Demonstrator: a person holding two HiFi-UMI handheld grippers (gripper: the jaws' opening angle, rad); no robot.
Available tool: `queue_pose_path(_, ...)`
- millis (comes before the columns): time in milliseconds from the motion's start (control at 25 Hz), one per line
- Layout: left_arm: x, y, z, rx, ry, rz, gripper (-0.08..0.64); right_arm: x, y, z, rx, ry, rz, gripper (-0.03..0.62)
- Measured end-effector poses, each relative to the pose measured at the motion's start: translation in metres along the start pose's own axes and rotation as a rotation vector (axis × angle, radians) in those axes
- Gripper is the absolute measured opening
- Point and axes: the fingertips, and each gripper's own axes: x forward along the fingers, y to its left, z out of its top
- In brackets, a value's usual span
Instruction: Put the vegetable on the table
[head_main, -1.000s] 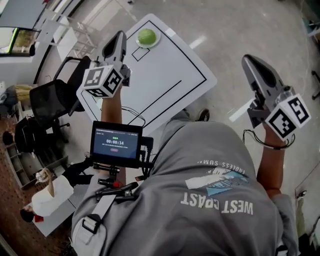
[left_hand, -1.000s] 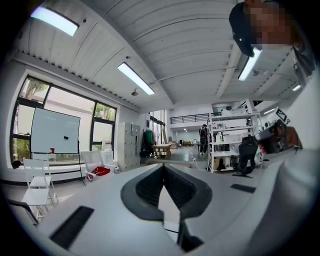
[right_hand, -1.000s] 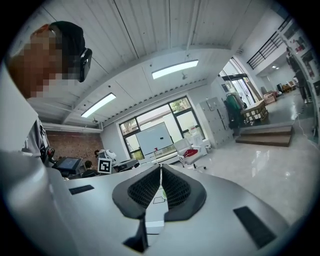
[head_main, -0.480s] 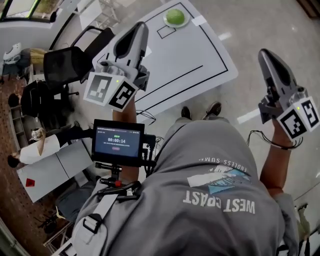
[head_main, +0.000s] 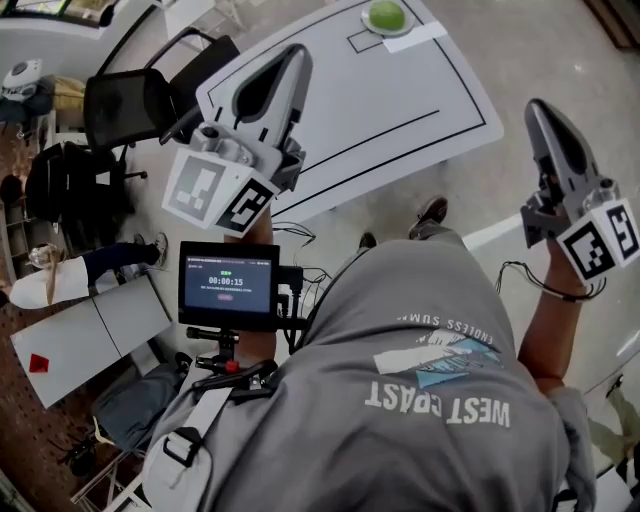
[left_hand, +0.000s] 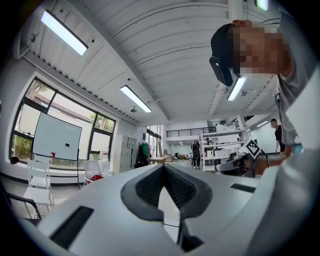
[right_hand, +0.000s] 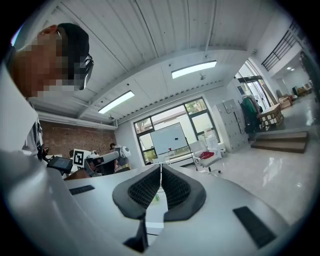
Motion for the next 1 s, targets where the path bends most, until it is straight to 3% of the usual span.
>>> queue_pose_path(160,-0.039,0.017,-0.049,0.000,0.020,-0.004,0.006,0.012,0.031,-0.057,0.011,-0.006,0.011,0.009)
queue_pose_path(360,-0.057,0.019,-0.076,-0.009,0.024,-0.014,0.006,0.002,0.044,-0.099,-0.003,0.025,0.004,0.006)
queue_pose_path(600,-0.054,0.014,-0.081,-0.019,0.023,-0.043,0.006,-0.009,0.056,-0.088,-0.045,0.015,-0.021,0.006)
queue_pose_path(760,-0.055,0.009,-0.084,-0.008,0.019,-0.062,0.006,-0.015,0.055,-0.100,-0.014,0.007,-0.027,0.006)
queue_pose_path(1000,-0.046,0.004,-0.069,-0.056,0.009,-0.055,0.006,-0.025,0.054,-0.069,-0.039,0.007,-0.031,0.006)
